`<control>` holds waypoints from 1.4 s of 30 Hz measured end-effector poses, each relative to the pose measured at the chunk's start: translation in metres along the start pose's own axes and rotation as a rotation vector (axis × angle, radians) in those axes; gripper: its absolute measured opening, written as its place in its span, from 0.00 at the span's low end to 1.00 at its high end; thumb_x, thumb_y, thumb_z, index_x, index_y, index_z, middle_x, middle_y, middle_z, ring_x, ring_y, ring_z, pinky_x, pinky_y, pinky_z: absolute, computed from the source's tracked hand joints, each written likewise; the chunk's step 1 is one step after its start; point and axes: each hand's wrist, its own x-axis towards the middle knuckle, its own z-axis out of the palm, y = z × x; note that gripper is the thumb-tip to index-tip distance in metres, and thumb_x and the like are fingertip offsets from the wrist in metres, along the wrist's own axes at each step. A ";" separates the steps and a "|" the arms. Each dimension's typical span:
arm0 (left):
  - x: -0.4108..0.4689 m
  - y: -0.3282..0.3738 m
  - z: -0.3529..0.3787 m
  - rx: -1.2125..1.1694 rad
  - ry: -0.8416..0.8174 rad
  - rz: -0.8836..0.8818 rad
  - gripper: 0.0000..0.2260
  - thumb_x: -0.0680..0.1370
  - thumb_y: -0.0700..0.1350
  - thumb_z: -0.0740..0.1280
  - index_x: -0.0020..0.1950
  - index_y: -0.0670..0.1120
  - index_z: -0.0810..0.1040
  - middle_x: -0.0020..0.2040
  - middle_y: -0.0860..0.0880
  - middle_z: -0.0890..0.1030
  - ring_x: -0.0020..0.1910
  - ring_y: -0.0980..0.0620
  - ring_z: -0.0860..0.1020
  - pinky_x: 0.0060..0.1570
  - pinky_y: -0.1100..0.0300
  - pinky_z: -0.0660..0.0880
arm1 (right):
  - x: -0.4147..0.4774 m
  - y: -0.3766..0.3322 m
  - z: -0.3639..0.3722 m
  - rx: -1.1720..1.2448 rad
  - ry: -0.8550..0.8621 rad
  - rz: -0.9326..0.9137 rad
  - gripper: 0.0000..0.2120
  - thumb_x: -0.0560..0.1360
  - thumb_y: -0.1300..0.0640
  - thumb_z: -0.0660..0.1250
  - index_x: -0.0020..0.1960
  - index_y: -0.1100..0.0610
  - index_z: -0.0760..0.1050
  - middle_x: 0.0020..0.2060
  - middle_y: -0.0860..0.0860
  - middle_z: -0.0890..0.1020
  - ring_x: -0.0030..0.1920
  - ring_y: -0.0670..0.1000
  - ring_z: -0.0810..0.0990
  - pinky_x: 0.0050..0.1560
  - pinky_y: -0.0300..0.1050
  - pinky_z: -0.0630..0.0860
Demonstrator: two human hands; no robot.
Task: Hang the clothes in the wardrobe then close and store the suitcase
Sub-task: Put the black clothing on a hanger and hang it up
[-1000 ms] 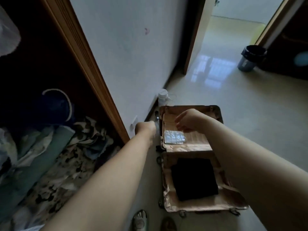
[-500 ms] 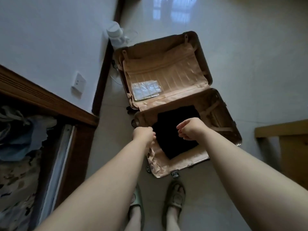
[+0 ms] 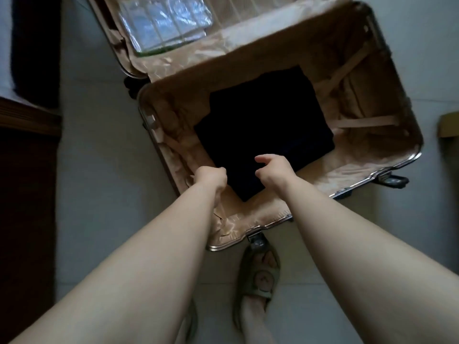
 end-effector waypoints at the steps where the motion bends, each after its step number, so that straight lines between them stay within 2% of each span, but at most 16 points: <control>1: 0.018 -0.005 0.008 -0.027 0.023 0.006 0.13 0.80 0.42 0.63 0.59 0.35 0.74 0.49 0.42 0.78 0.46 0.45 0.77 0.53 0.59 0.77 | 0.014 0.010 0.009 -0.002 -0.011 -0.002 0.24 0.74 0.67 0.63 0.67 0.51 0.74 0.52 0.56 0.78 0.48 0.53 0.74 0.50 0.44 0.73; 3: 0.038 -0.008 0.018 0.007 0.028 0.027 0.14 0.79 0.45 0.65 0.59 0.36 0.75 0.52 0.41 0.78 0.54 0.43 0.79 0.57 0.55 0.76 | 0.035 0.022 0.025 -0.013 -0.009 -0.027 0.27 0.73 0.65 0.63 0.69 0.47 0.71 0.60 0.57 0.78 0.50 0.52 0.74 0.51 0.43 0.72; 6: 0.065 -0.011 0.035 -0.027 -0.008 0.055 0.07 0.79 0.44 0.65 0.50 0.39 0.77 0.49 0.44 0.77 0.52 0.45 0.79 0.54 0.55 0.76 | 0.057 0.033 0.043 -0.105 0.009 -0.081 0.31 0.71 0.63 0.66 0.72 0.45 0.67 0.69 0.52 0.72 0.64 0.55 0.74 0.65 0.51 0.72; 10: 0.077 -0.010 0.048 -0.009 -0.023 0.136 0.17 0.78 0.46 0.67 0.63 0.38 0.74 0.57 0.45 0.79 0.55 0.47 0.78 0.50 0.60 0.71 | 0.066 0.040 0.051 -0.282 0.007 -0.149 0.39 0.70 0.56 0.72 0.76 0.48 0.58 0.75 0.50 0.61 0.75 0.55 0.54 0.74 0.52 0.58; 12: 0.072 -0.006 0.051 0.021 -0.043 0.145 0.19 0.78 0.47 0.67 0.66 0.40 0.73 0.60 0.42 0.79 0.57 0.43 0.78 0.54 0.53 0.76 | 0.061 0.038 0.053 -0.340 0.011 -0.171 0.45 0.67 0.51 0.75 0.77 0.48 0.54 0.75 0.50 0.60 0.76 0.55 0.52 0.74 0.54 0.55; 15: 0.056 -0.003 0.055 0.059 -0.149 0.176 0.15 0.77 0.48 0.67 0.60 0.42 0.72 0.52 0.45 0.79 0.49 0.45 0.79 0.41 0.53 0.78 | 0.053 0.031 0.055 -0.304 0.015 -0.120 0.49 0.67 0.52 0.75 0.78 0.48 0.48 0.74 0.51 0.63 0.76 0.56 0.55 0.75 0.54 0.54; 18: 0.028 0.003 0.051 0.073 -0.281 0.240 0.11 0.77 0.44 0.68 0.56 0.40 0.75 0.49 0.46 0.81 0.45 0.48 0.79 0.37 0.60 0.75 | 0.039 0.020 0.040 -0.058 0.152 -0.088 0.34 0.73 0.59 0.66 0.75 0.48 0.59 0.68 0.53 0.72 0.70 0.57 0.68 0.70 0.48 0.64; 21: -0.014 0.019 0.037 0.091 -0.325 0.309 0.12 0.76 0.45 0.69 0.56 0.40 0.77 0.52 0.44 0.82 0.50 0.46 0.80 0.49 0.55 0.77 | 0.016 0.000 0.008 0.034 0.245 -0.094 0.17 0.74 0.62 0.60 0.61 0.52 0.77 0.57 0.54 0.80 0.59 0.57 0.78 0.53 0.44 0.72; 23: -0.043 0.032 0.029 0.062 -0.357 0.312 0.11 0.76 0.45 0.68 0.56 0.42 0.80 0.51 0.44 0.83 0.52 0.45 0.81 0.54 0.53 0.78 | -0.003 -0.019 -0.016 0.010 0.234 -0.128 0.13 0.72 0.60 0.60 0.52 0.54 0.80 0.49 0.57 0.82 0.51 0.59 0.80 0.48 0.46 0.73; 26: -0.104 0.060 0.008 0.091 -0.283 0.329 0.10 0.78 0.43 0.64 0.57 0.45 0.79 0.45 0.49 0.80 0.39 0.54 0.76 0.28 0.70 0.75 | -0.044 -0.059 -0.063 0.008 0.216 -0.186 0.10 0.67 0.58 0.58 0.43 0.57 0.76 0.41 0.57 0.79 0.43 0.58 0.76 0.46 0.47 0.71; 28: -0.147 0.081 -0.013 0.159 -0.235 0.402 0.12 0.79 0.41 0.61 0.62 0.45 0.78 0.49 0.49 0.78 0.35 0.59 0.72 0.22 0.73 0.68 | -0.083 -0.091 -0.100 -0.012 0.193 -0.222 0.08 0.71 0.64 0.58 0.35 0.57 0.71 0.32 0.53 0.74 0.38 0.54 0.73 0.41 0.45 0.68; 30: -0.187 0.102 -0.037 0.224 -0.186 0.483 0.13 0.79 0.40 0.62 0.62 0.45 0.78 0.52 0.46 0.79 0.37 0.57 0.74 0.27 0.71 0.70 | -0.123 -0.122 -0.135 -0.039 0.163 -0.283 0.13 0.73 0.67 0.58 0.31 0.57 0.68 0.29 0.51 0.71 0.33 0.50 0.70 0.34 0.42 0.66; 34: -0.283 0.148 -0.091 0.237 -0.066 0.638 0.24 0.75 0.39 0.69 0.71 0.44 0.70 0.61 0.45 0.78 0.57 0.48 0.77 0.54 0.59 0.72 | -0.220 -0.194 -0.191 -0.102 0.099 -0.417 0.14 0.75 0.65 0.59 0.32 0.56 0.72 0.30 0.50 0.75 0.32 0.48 0.72 0.27 0.37 0.65; 37: -0.364 0.183 -0.130 0.229 -0.042 0.737 0.36 0.72 0.39 0.73 0.76 0.49 0.60 0.62 0.48 0.72 0.60 0.47 0.75 0.61 0.54 0.72 | -0.296 -0.255 -0.223 -0.208 0.069 -0.513 0.11 0.75 0.63 0.59 0.35 0.57 0.74 0.29 0.49 0.75 0.31 0.48 0.72 0.26 0.36 0.65; 40: -0.446 0.209 -0.165 0.314 0.018 0.857 0.35 0.67 0.40 0.76 0.71 0.48 0.66 0.65 0.47 0.74 0.63 0.46 0.74 0.63 0.50 0.72 | -0.378 -0.315 -0.253 -0.276 0.069 -0.610 0.15 0.74 0.63 0.59 0.29 0.57 0.70 0.20 0.45 0.73 0.27 0.46 0.69 0.28 0.38 0.66; 42: -0.492 0.222 -0.185 0.351 0.056 0.935 0.40 0.57 0.46 0.78 0.67 0.48 0.69 0.61 0.48 0.77 0.60 0.46 0.76 0.62 0.48 0.74 | -0.432 -0.351 -0.271 -0.348 0.078 -0.687 0.13 0.74 0.63 0.58 0.31 0.57 0.70 0.25 0.47 0.76 0.31 0.50 0.72 0.33 0.40 0.67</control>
